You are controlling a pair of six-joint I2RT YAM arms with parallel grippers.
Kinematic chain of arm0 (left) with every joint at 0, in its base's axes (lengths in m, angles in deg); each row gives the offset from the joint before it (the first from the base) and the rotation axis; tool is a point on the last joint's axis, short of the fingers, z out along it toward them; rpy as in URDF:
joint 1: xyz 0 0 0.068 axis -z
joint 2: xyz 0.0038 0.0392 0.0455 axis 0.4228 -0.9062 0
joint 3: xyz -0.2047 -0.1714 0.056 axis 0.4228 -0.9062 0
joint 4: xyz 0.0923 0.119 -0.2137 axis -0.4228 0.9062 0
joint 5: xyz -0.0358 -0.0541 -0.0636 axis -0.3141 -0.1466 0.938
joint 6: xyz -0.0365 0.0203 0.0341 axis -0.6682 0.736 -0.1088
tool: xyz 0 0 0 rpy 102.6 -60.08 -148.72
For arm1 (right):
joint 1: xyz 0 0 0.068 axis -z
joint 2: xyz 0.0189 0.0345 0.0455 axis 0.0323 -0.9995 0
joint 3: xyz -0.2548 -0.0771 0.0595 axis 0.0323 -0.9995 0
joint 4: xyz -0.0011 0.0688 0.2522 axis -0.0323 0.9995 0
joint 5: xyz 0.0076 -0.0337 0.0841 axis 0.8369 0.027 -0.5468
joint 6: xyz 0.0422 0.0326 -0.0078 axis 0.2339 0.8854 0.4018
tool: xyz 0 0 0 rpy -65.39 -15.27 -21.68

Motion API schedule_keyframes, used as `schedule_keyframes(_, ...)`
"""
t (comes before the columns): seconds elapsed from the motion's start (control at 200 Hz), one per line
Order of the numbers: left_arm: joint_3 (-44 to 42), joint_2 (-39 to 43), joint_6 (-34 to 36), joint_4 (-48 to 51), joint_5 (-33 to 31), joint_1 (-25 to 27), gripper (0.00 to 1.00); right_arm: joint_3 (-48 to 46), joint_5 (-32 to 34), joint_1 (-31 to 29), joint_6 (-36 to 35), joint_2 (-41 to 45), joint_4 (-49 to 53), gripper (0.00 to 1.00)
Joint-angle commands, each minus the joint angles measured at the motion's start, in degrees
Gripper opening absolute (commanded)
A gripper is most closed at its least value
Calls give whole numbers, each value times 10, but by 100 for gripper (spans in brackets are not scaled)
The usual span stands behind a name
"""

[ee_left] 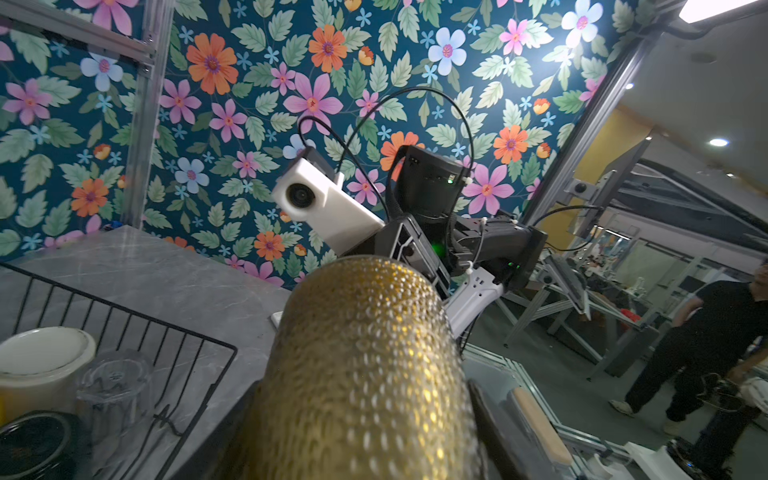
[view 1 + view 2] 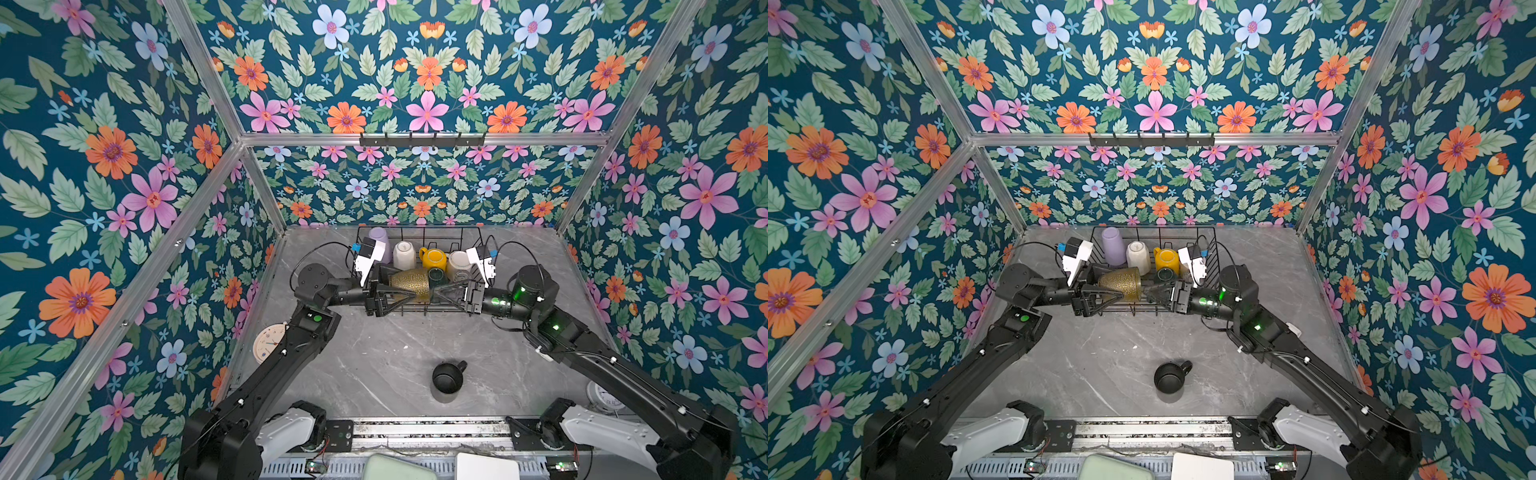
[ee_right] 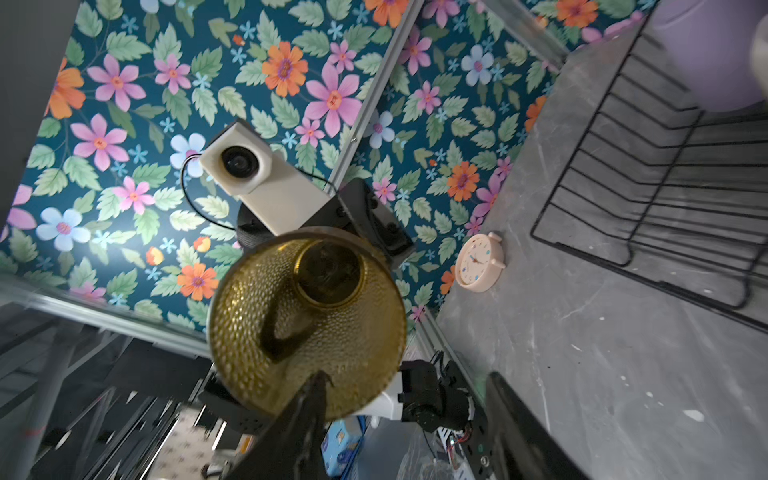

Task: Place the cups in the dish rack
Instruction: 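Open the right gripper and pull it back while the left gripper holds the glass, then lower the olive glass upside down into the rack with the left gripper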

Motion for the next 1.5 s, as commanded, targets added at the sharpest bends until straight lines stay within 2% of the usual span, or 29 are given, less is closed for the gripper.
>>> schedule_keyframes(0.0,37,4,143,194,-72,-2,0,-3,105,6,-51,48,134,83)
schedule_keyframes(0.13,100,-19,233,358,-164,-1,0,-3,210,6,-108,102,257,91)
schedule_keyframes(0.225,151,-52,268,465,-275,-1,0,-2,311,8,-150,135,356,97)
schedule_keyframes(0.28,187,-78,283,525,-337,-1,0,-4,347,12,-159,150,393,99)
schedule_keyframes(0.405,271,-147,303,637,-447,-1,0,-5,376,20,-167,174,435,99)
schedule_keyframes(0.725,428,-314,327,807,-619,0,0,-25,385,20,-154,196,446,99)
schedule_keyframes(1.14,460,-418,329,824,-722,5,0,-33,395,20,-150,210,464,99)
schedule_keyframes(1.495,498,-500,326,821,-737,8,0,-52,397,20,-139,234,475,99)
